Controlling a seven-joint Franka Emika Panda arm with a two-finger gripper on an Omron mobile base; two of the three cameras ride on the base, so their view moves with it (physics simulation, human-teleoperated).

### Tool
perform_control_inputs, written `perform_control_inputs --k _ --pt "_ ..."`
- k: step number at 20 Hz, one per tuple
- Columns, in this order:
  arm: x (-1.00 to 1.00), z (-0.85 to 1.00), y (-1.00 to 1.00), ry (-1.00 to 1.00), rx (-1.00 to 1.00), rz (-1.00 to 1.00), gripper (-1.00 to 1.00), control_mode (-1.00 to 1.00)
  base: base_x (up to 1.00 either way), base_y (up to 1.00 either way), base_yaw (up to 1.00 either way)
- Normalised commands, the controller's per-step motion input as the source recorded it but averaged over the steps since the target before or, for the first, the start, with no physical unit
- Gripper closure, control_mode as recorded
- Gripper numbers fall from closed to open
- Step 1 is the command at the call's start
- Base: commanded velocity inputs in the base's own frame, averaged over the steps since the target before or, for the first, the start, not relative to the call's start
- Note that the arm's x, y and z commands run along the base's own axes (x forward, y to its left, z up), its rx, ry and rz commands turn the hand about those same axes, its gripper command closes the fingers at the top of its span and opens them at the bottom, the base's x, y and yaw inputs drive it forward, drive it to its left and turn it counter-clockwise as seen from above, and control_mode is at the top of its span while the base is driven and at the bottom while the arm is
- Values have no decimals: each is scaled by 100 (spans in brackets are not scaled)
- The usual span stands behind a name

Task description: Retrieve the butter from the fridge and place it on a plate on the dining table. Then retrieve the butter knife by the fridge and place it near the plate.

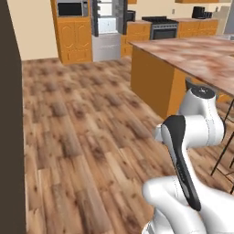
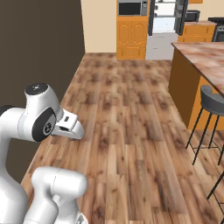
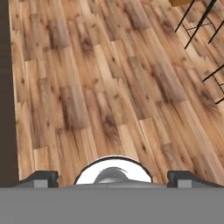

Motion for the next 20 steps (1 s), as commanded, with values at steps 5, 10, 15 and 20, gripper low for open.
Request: perform_control_inputs --k 5,10,15,20 --pt "0 0 0 0 0 0 -100 100 98 37 -12" --pt "0 0 0 0 0 0 -100 100 100 29 -15" --pt "0 0 0 0 0 0 -100 100 100 32 -17" --pt "0 0 0 0 0 0 -100 100 100 60 -23"
